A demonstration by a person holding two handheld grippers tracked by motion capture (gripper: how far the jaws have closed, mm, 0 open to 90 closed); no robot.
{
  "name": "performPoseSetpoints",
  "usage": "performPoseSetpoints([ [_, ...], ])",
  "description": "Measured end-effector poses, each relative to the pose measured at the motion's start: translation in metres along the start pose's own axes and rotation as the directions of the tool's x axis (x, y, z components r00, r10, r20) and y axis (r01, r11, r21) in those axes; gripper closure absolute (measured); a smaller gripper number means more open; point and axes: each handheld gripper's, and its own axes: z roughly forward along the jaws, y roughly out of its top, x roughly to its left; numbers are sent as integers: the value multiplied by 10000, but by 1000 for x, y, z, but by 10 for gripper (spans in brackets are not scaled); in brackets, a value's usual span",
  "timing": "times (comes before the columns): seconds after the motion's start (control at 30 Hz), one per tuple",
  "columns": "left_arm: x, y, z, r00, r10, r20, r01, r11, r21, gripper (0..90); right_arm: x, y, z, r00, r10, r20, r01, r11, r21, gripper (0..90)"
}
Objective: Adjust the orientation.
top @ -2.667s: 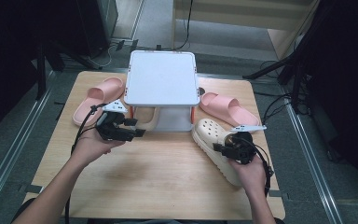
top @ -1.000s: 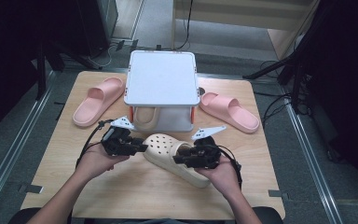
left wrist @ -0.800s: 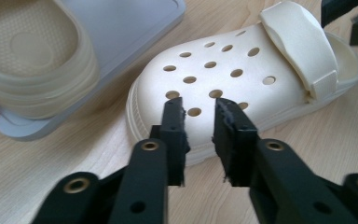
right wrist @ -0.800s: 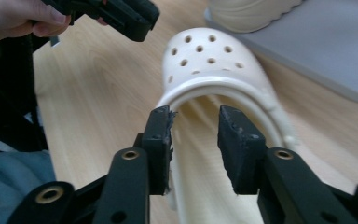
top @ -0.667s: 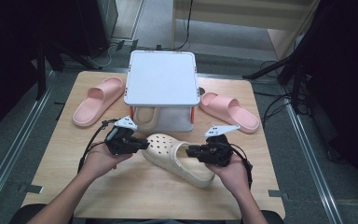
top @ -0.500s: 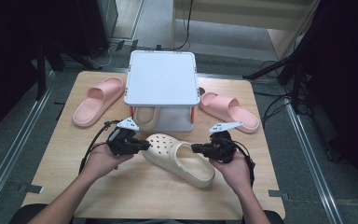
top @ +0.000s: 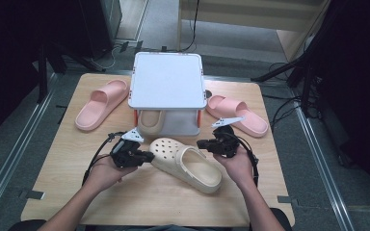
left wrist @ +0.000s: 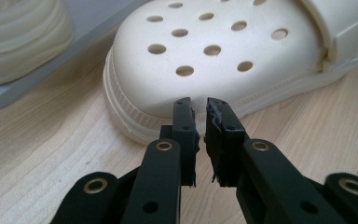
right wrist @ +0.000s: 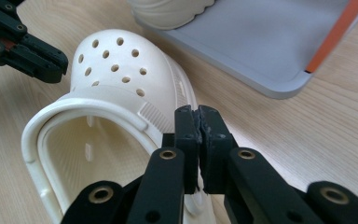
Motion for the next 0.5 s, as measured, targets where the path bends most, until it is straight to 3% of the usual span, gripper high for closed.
performPoseSetpoints([
  [0.5,8,3,6,10000,3,77,-3,10000,-32,807,4,-6,3,9998,-139,118,137,9998,120,855],
])
